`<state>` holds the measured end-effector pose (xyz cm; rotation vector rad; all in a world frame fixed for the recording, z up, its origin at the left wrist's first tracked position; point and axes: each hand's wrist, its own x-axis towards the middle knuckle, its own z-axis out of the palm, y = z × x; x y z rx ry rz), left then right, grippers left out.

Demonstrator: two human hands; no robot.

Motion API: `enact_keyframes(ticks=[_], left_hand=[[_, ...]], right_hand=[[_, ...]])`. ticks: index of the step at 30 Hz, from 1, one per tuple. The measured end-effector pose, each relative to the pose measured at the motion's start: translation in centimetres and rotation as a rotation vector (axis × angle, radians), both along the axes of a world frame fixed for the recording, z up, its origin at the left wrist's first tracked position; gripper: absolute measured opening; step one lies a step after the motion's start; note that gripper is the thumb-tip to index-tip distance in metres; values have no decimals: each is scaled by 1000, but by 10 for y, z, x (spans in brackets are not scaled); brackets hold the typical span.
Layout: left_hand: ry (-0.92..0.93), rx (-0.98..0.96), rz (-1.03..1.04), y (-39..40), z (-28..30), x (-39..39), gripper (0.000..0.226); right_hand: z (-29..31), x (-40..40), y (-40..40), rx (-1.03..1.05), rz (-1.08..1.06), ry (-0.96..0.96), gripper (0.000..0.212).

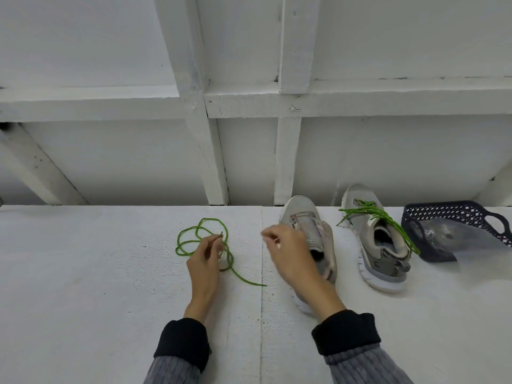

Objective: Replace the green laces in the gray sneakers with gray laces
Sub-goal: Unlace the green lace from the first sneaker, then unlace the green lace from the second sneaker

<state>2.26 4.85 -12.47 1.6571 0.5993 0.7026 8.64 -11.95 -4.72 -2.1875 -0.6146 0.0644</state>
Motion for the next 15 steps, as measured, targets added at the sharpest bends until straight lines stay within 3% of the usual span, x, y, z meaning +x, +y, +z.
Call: enact_keyframes(ticks=[3, 5, 7, 10, 13, 15], left_hand=[[11, 19, -50, 3, 8, -5, 12], [40, 33, -103, 7, 7, -9, 16], [64, 31, -154, 11, 3, -12, 21], [85, 13, -200, 10, 2, -14, 19], [85, 1, -249, 4, 6, -11, 13], [48, 32, -305, -1, 14, -9, 12]], right_hand=[[-30, -19, 18, -318, 143, 136, 25], [-53, -30, 22, -477, 176, 97, 15], [-76, -36, 21, -469, 163, 5, 11], [-92, -40, 17, -392, 120, -61, 21], [-79, -38, 15, -372, 122, -91, 19], [-59, -33, 16, -225, 129, -55, 12]])
